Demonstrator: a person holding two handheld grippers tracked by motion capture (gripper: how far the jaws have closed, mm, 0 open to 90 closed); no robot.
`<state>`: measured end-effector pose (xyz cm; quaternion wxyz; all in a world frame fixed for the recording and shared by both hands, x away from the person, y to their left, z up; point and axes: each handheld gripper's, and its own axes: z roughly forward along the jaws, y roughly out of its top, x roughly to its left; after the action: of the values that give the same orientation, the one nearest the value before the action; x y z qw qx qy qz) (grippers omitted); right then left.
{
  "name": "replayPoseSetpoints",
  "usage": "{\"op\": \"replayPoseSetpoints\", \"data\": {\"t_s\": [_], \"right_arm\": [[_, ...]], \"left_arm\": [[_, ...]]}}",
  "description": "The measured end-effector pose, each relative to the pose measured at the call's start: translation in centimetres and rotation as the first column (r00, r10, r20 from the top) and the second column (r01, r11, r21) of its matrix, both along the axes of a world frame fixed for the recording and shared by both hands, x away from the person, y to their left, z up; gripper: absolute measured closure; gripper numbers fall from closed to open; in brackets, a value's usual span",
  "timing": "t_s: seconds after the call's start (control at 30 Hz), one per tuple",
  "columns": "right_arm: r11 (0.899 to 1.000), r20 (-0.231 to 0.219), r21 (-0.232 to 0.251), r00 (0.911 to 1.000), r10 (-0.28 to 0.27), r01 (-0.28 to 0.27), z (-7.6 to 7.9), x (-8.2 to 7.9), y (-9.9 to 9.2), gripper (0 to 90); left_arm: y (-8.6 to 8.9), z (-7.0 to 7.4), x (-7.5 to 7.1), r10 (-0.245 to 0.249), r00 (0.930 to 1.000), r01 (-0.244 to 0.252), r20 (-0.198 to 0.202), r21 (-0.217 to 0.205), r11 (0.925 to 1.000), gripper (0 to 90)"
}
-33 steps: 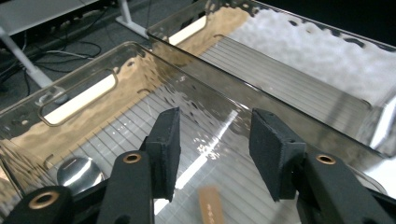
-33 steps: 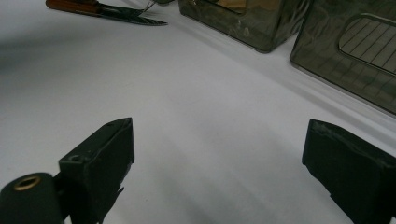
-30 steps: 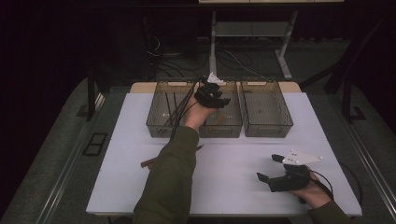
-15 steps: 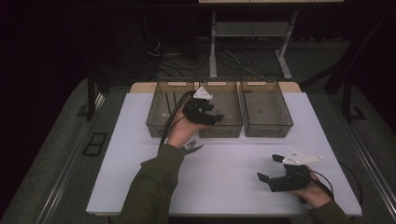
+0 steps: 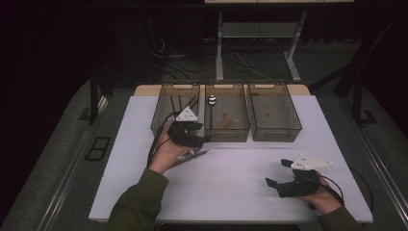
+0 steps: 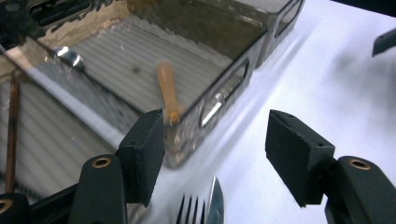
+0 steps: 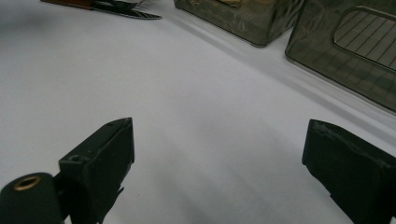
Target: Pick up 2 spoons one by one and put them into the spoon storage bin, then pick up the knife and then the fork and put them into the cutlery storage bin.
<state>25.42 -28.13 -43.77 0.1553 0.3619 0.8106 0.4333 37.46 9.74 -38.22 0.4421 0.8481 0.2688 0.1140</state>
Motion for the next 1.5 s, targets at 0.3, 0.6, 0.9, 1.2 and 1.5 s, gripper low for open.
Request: {"op": "replayPoseSetpoints", "data": {"t_s": [0.3, 0.6, 0.9, 1.2, 1.5], "right_arm": [[1.0, -0.001, -0.004, 1.0, -0.005, 0.005, -0.1, 0.1, 0.0, 9.4], [1.0, -0.007, -0.006, 0.9999, -0.011, 0.011, -0.2, 0.2, -0.1, 9.4], [1.0, -0.002, -0.008, 0.9998, -0.017, 0.017, -0.2, 0.2, -0.2, 9.4], [1.0, -0.005, -0.013, 0.9998, -0.021, 0.021, -0.2, 0.2, -0.3, 9.4], [1.0, 0.0, -0.013, 0.9998, -0.021, 0.021, -0.2, 0.1, -0.3, 9.4]], "left_arm": [[3.2, -0.8, -2.4, 0.023, 0.9997, -0.023, -0.003, -0.015, 0.9996, 37.3], [6.1, -1.6, -4.7, 0.028, 0.9996, -0.028, 0.009, -0.013, 0.9995, 47.7], [8.1, -3.7, -5.6, 0.016, 0.9993, -0.014, -0.035, 0.057, 0.9983, 61.5], [8.2, -5.2, -5.0, -0.005, 0.9986, 0.012, -0.053, 0.144, 0.9895, 68.7], [8.1, -6.0, -4.7, -0.03, 0.9937, 0.048, -0.108, 0.17, 0.9842, 71.5]]}}
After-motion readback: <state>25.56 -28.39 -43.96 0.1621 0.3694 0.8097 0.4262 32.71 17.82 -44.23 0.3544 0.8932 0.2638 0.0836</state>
